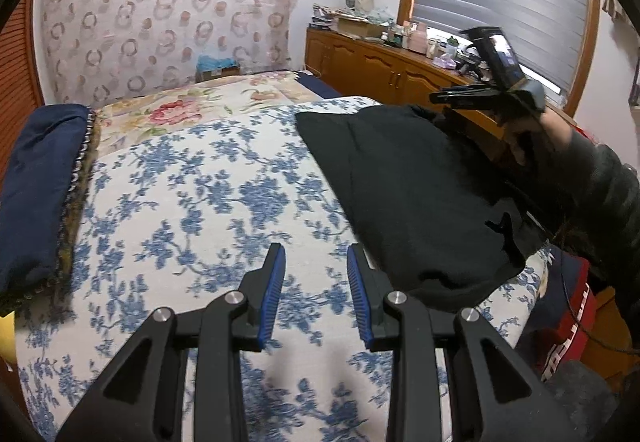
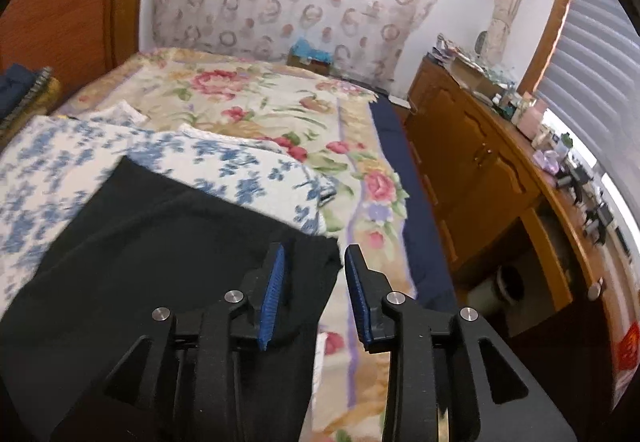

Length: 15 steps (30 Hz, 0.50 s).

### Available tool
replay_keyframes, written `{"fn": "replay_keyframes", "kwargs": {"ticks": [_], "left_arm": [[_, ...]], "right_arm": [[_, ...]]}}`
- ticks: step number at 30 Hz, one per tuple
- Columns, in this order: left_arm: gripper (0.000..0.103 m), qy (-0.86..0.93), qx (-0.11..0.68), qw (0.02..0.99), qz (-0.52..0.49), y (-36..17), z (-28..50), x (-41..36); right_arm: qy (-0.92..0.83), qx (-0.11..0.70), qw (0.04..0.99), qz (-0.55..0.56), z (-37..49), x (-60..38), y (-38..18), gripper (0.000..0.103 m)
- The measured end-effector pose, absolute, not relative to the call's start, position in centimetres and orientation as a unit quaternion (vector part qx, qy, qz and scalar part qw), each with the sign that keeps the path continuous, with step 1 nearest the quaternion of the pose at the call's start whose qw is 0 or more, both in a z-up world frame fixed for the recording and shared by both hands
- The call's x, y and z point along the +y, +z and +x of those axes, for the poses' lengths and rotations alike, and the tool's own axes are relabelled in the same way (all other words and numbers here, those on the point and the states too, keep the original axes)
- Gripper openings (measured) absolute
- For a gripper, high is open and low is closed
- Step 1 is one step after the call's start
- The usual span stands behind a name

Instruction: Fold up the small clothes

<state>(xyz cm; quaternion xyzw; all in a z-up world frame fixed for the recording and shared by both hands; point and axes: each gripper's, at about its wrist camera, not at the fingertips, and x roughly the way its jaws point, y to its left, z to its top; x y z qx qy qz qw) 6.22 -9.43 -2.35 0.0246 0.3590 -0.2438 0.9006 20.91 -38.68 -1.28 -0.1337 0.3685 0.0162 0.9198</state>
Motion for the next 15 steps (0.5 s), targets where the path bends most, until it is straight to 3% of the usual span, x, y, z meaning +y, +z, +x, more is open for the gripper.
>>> {"fn": "replay_keyframes", "kwargs": {"ticks": [7,15], "left_arm": [[0.030,-0.258,0.381,0.887,0.036,-4.2,6.4,-12.0],[0.030,-0.276,0.392,0.876,0.049,-5.3,5.6,-14.3]], "right_arm": [[0.087,0.361,0.923,-0.099,11.4,-36.5,-1.5,0.044],[0.139,0.379,0.911,-0.081,6.4,-32.9,-3.5,0.044]]}}
